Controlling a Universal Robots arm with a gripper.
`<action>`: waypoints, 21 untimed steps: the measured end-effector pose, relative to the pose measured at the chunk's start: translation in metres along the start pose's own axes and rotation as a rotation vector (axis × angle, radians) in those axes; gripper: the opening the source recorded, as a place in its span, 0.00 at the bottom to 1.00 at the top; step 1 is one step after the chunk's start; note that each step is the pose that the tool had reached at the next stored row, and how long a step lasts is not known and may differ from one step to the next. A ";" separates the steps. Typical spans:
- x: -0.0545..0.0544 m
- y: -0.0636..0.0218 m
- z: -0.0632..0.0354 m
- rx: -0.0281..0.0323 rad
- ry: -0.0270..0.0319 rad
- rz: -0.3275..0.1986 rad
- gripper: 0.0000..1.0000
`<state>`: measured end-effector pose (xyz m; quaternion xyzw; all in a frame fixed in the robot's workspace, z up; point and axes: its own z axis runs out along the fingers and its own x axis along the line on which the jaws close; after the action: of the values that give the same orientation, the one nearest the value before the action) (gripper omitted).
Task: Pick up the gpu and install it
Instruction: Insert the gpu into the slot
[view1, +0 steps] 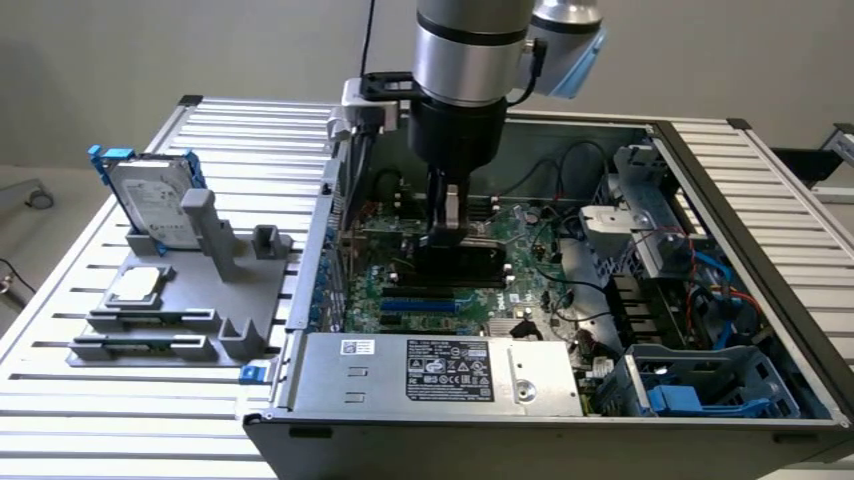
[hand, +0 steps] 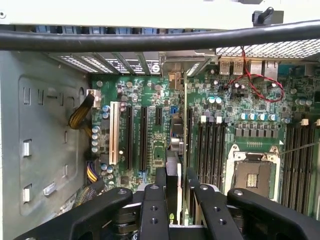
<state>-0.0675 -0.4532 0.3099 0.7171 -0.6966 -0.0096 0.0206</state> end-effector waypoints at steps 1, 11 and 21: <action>0.001 0.0006 0.0018 0.0002 0.0000 0.000 0.26; 0.005 0.0036 0.0193 0.0051 0.0002 0.000 0.26; 0.005 0.0065 0.0283 0.0097 0.0002 0.000 0.26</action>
<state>-0.0750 -0.4584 0.2820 0.7171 -0.6967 -0.0062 0.0172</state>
